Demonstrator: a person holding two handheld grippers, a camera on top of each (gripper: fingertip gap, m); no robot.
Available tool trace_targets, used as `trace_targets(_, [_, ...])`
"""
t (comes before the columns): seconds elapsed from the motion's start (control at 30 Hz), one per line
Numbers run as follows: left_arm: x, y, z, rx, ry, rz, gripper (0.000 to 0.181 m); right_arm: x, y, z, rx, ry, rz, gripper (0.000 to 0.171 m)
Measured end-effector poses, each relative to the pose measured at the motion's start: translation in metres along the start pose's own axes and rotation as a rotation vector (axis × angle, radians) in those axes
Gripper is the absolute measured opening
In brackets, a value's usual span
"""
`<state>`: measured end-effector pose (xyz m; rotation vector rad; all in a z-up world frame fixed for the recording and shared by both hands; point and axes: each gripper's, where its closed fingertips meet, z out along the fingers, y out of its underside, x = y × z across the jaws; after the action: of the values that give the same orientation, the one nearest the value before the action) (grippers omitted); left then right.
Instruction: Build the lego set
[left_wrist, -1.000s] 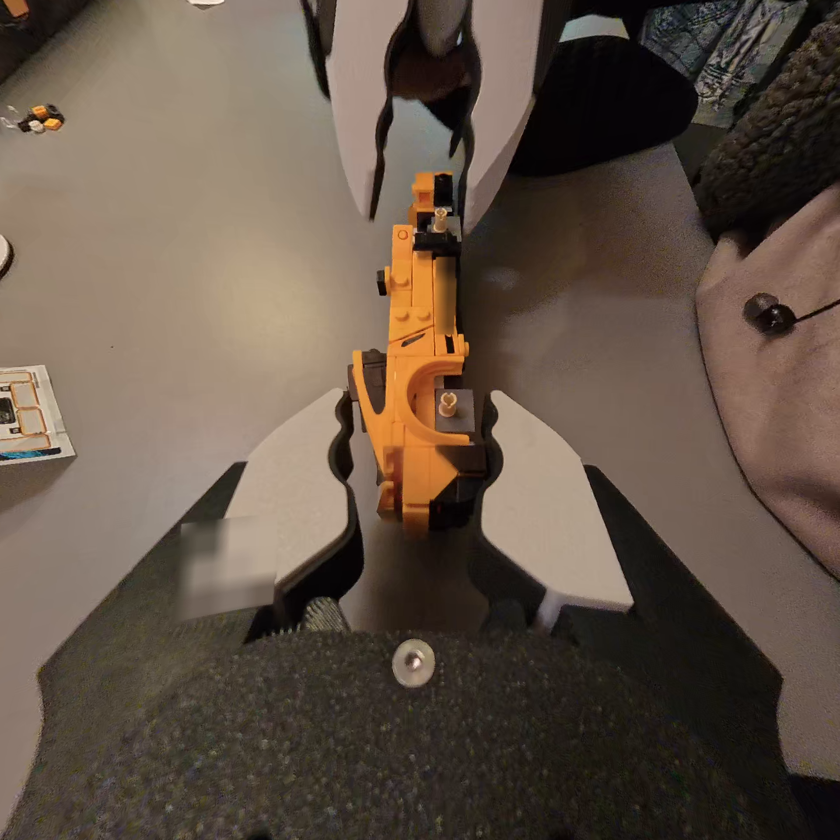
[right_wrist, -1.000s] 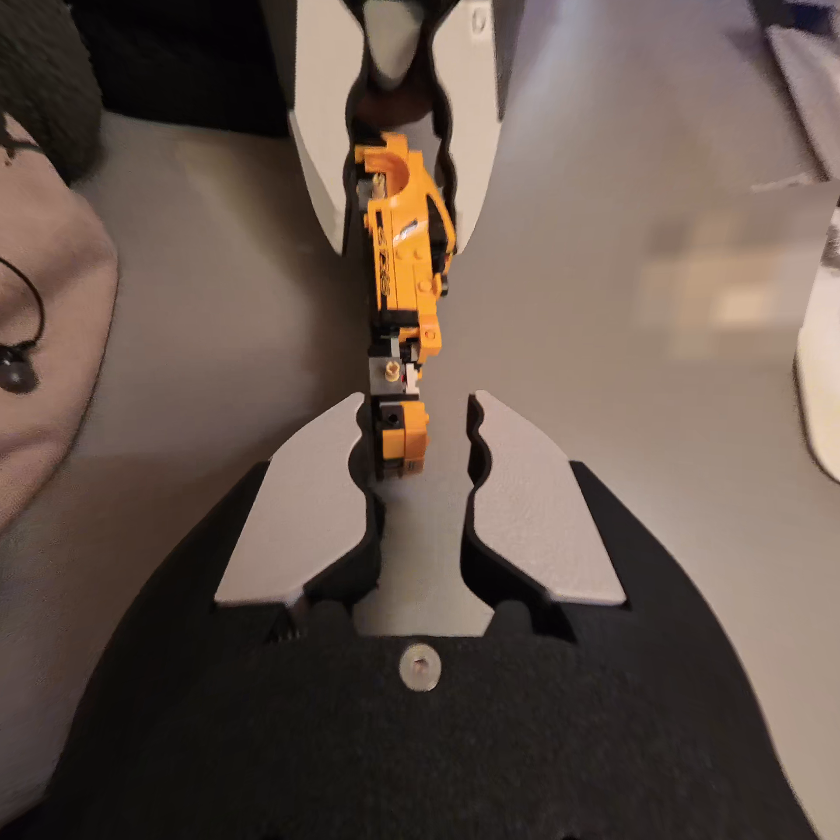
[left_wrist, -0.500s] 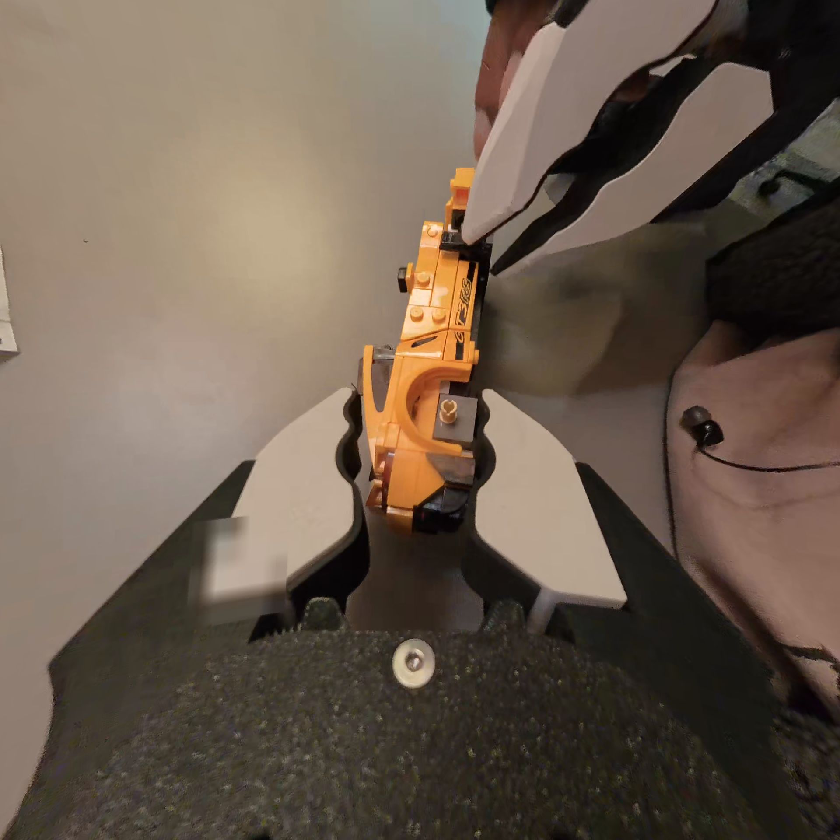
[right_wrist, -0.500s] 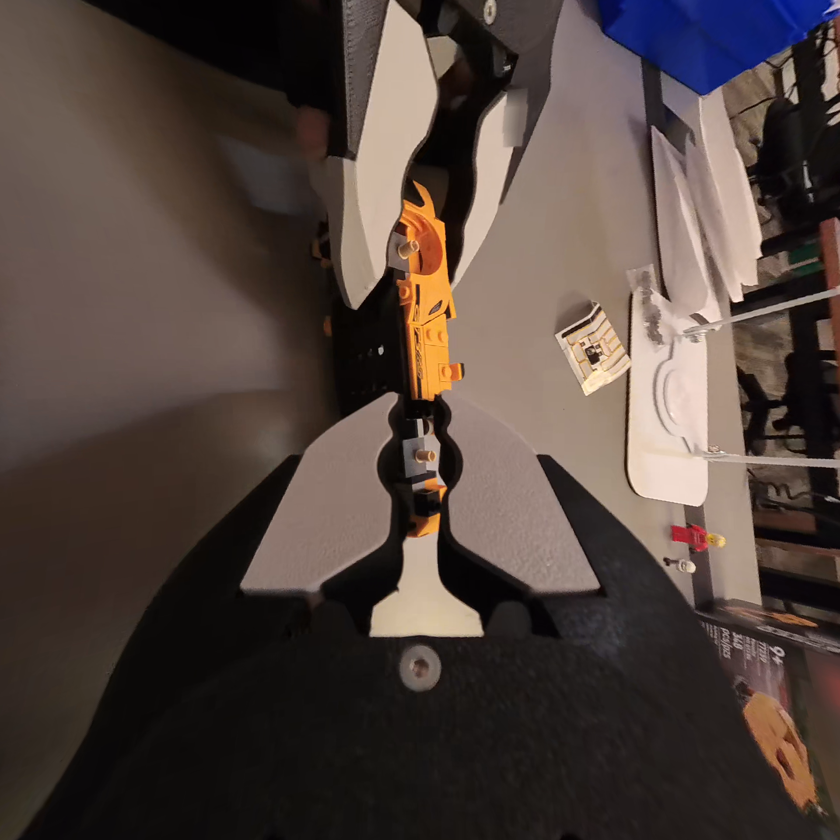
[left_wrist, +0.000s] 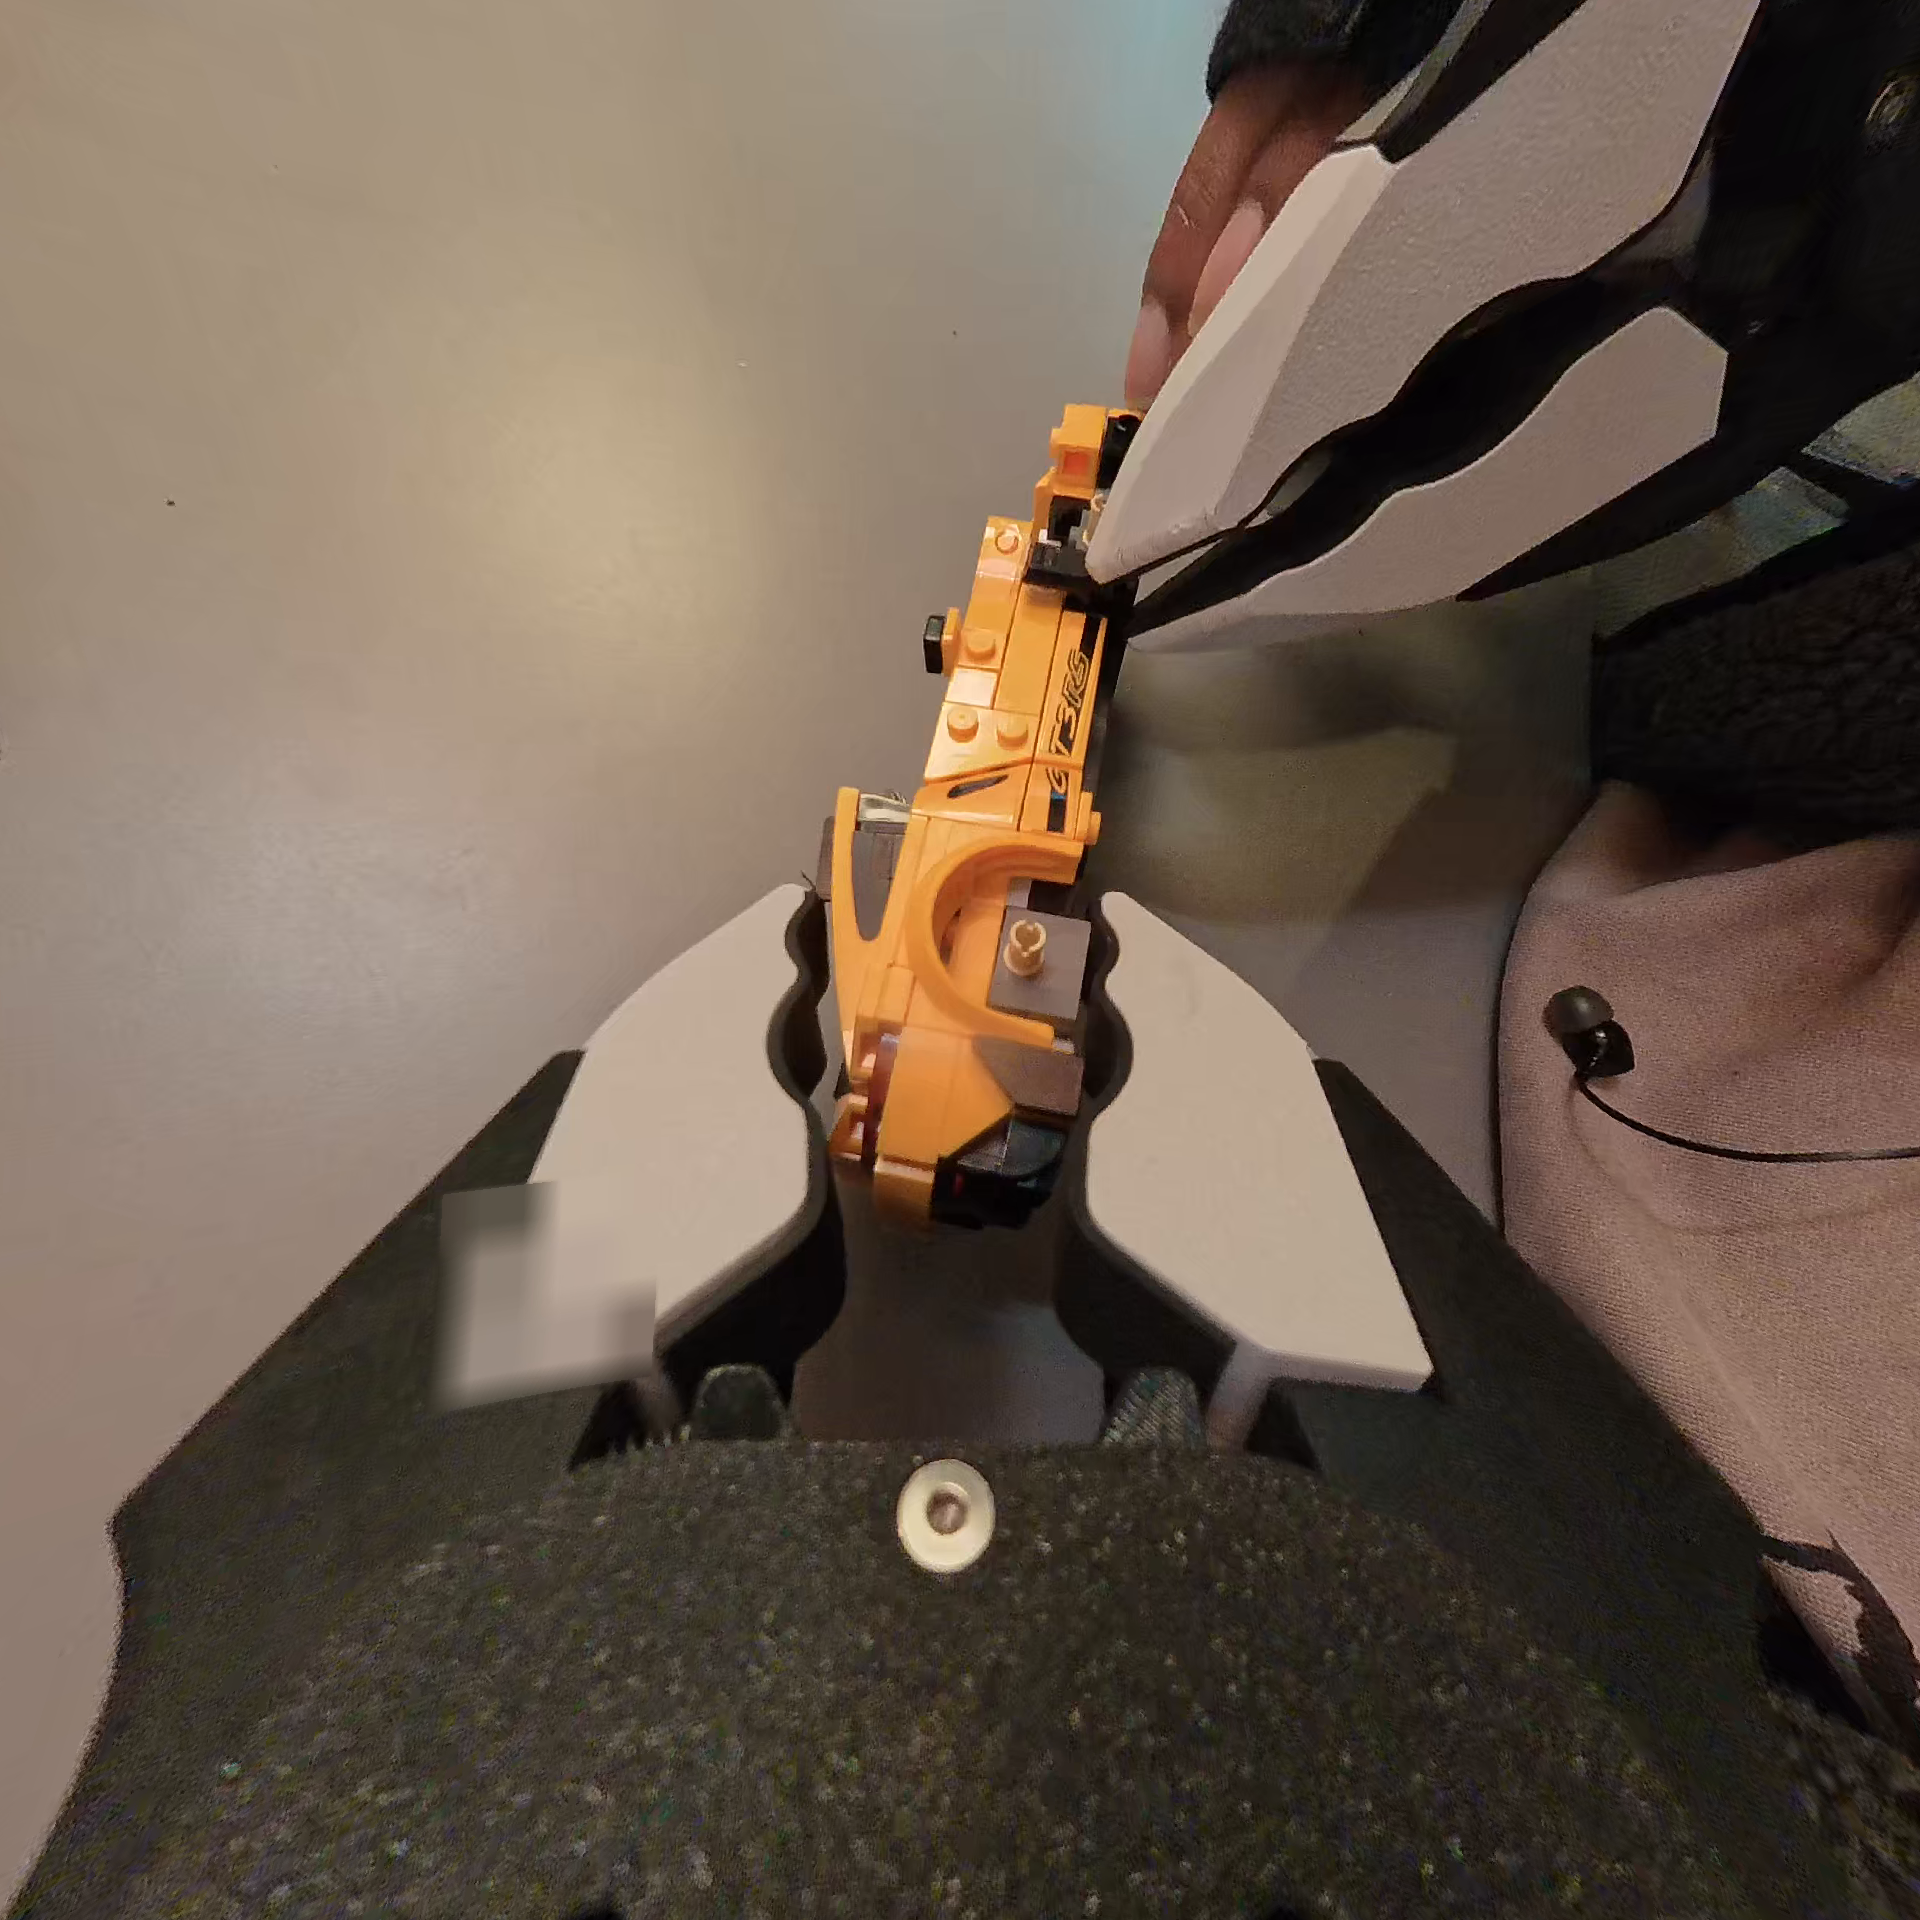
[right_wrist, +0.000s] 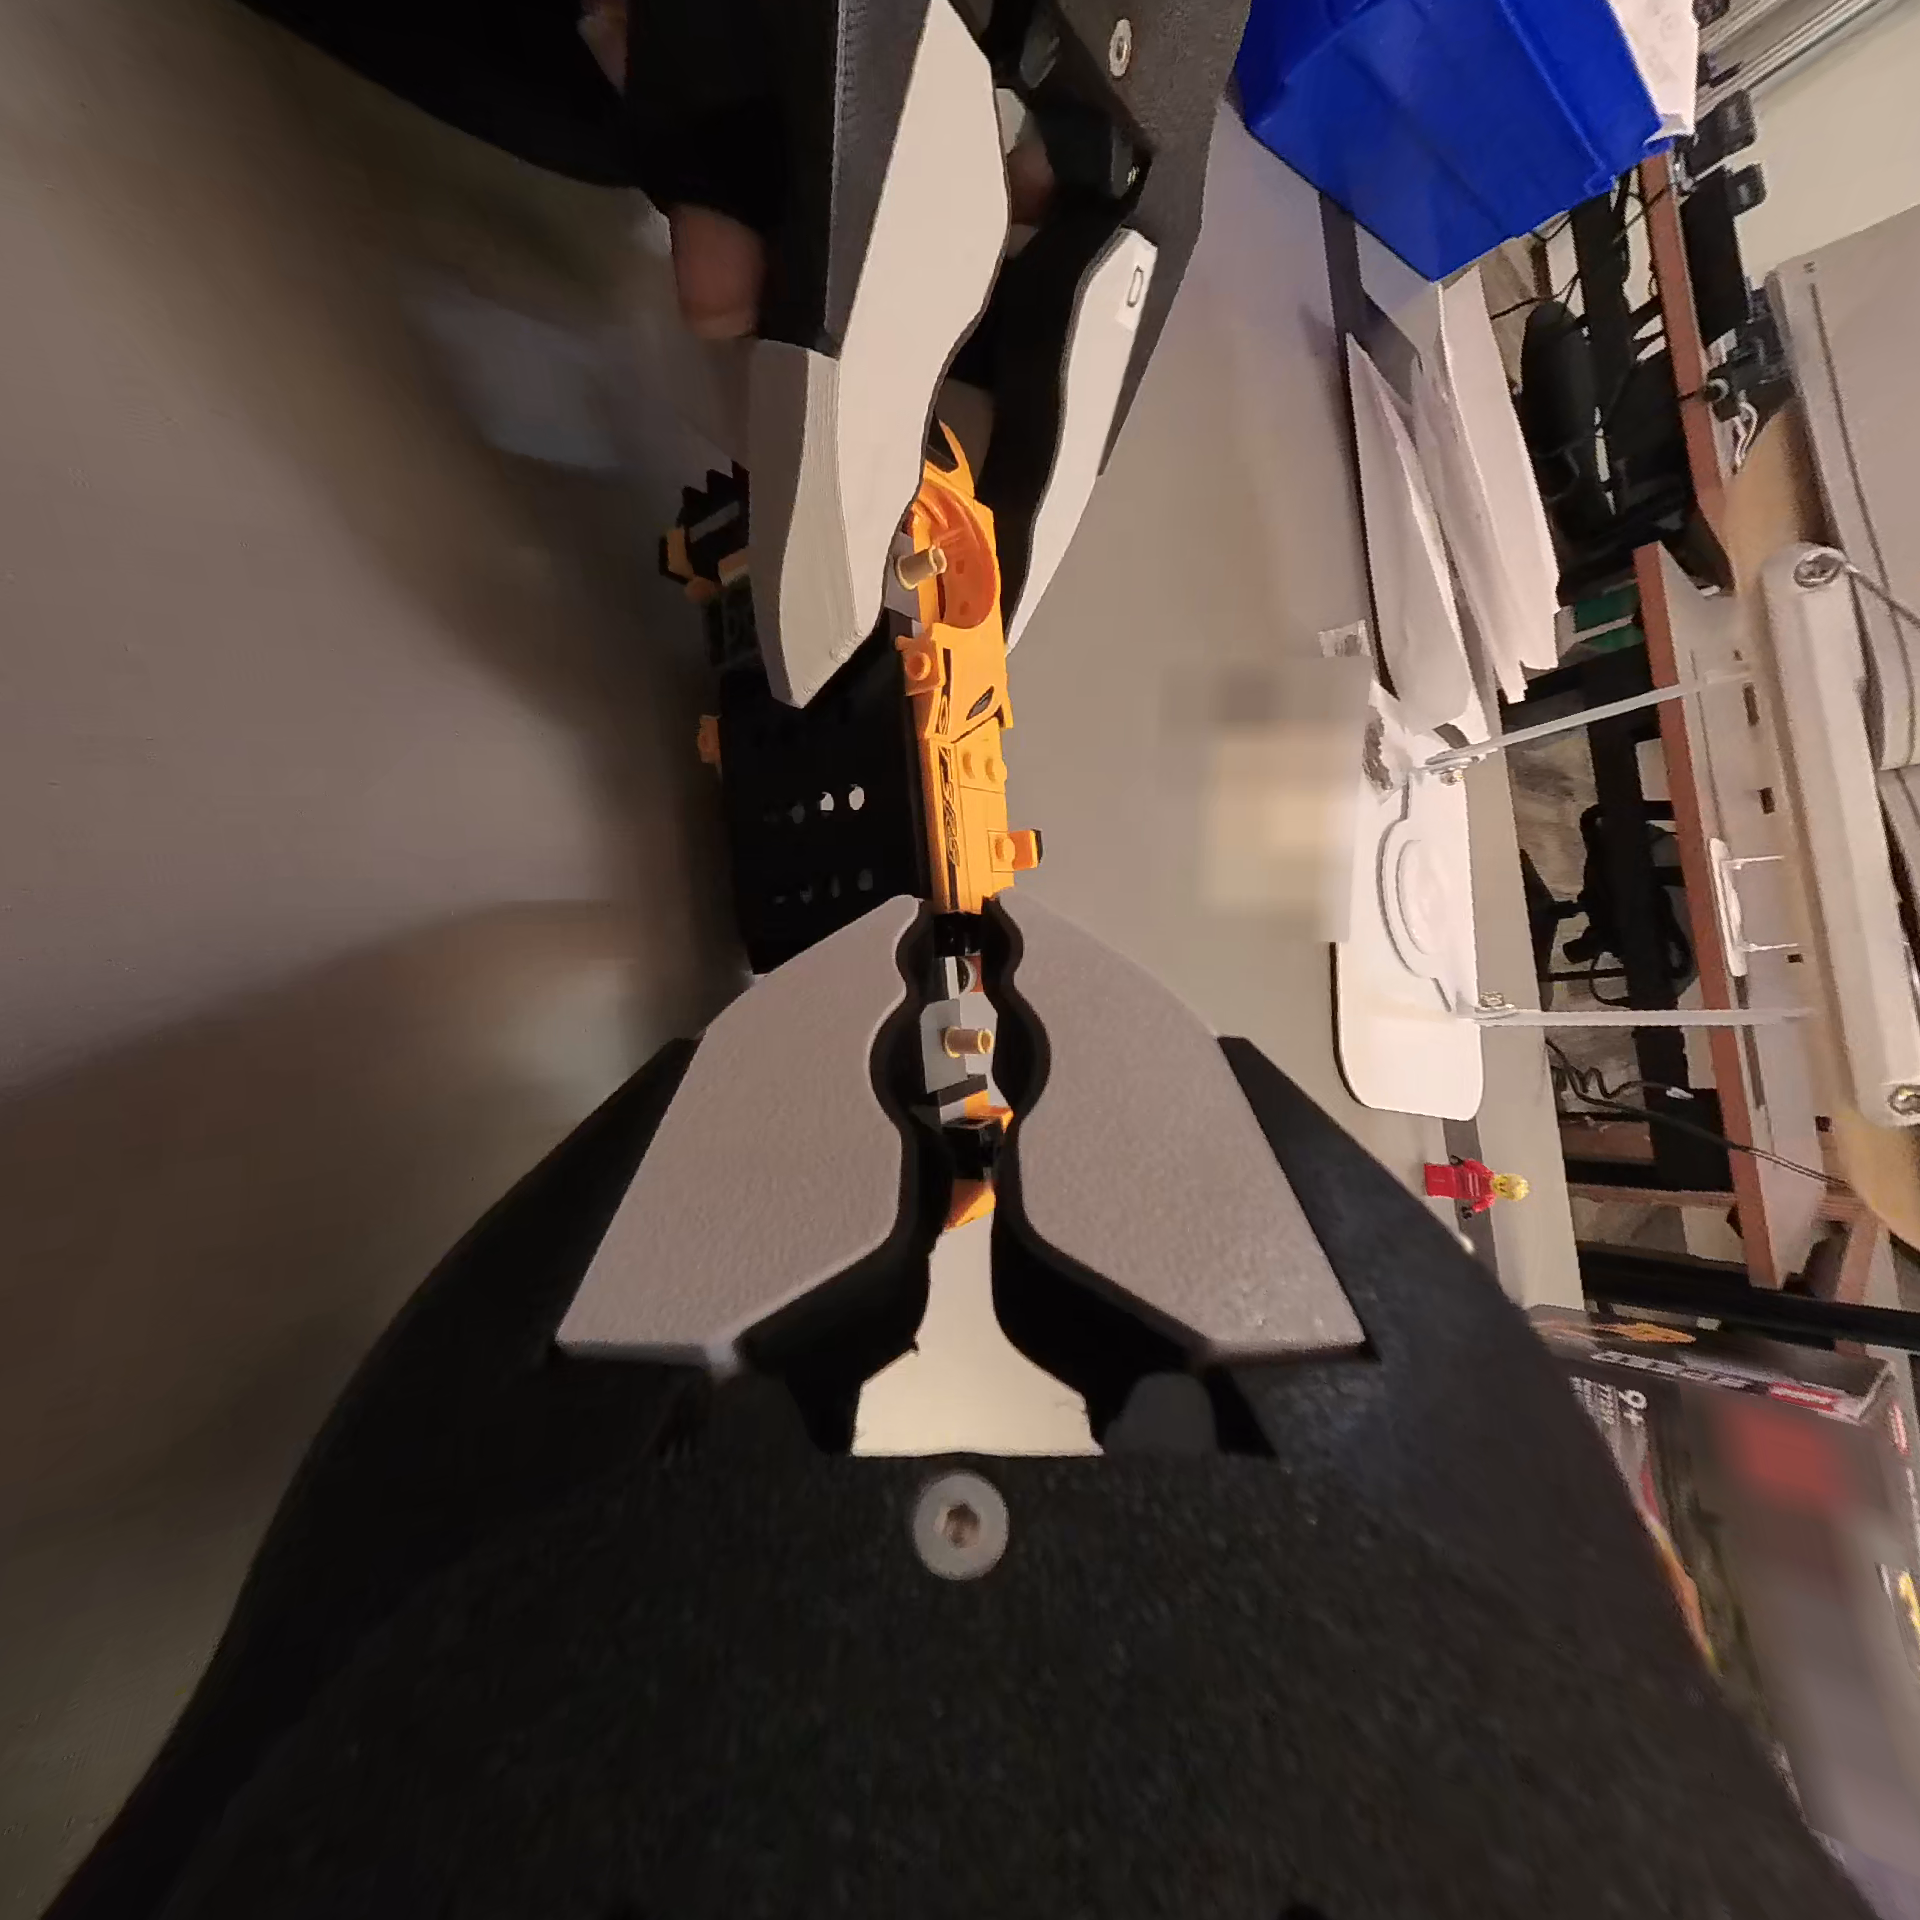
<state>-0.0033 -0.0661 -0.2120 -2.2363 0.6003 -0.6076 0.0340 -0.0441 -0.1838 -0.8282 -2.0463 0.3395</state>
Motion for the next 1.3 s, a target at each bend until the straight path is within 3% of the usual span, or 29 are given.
trace_targets(0.33, [0.001,0.000,0.001,-0.010,-0.032,0.048,0.046,-0.010,-0.004,0.000,-0.031,-0.069,0.016,0.002])
trace_targets(0.37, [0.001,-0.001,0.002,-0.005,-0.032,0.047,0.046,-0.022,0.000,0.003,-0.072,-0.143,-0.008,0.000])
trace_targets(0.43, [0.000,0.000,0.001,-0.009,-0.044,0.048,0.047,-0.023,0.003,0.008,-0.114,-0.102,-0.079,0.000])
trace_targets(0.57, [-0.003,0.001,0.000,-0.012,-0.061,0.072,0.046,-0.021,-0.018,0.000,-0.009,-0.125,-0.018,0.000])
trace_targets(0.73, [-0.002,0.001,0.000,-0.011,-0.059,0.082,0.047,-0.008,-0.004,-0.005,-0.018,-0.130,0.095,0.014])
trace_targets(1.3, [-0.002,0.001,0.000,-0.016,-0.070,0.087,0.047,-0.004,0.000,0.000,-0.158,-0.059,-0.164,0.009])
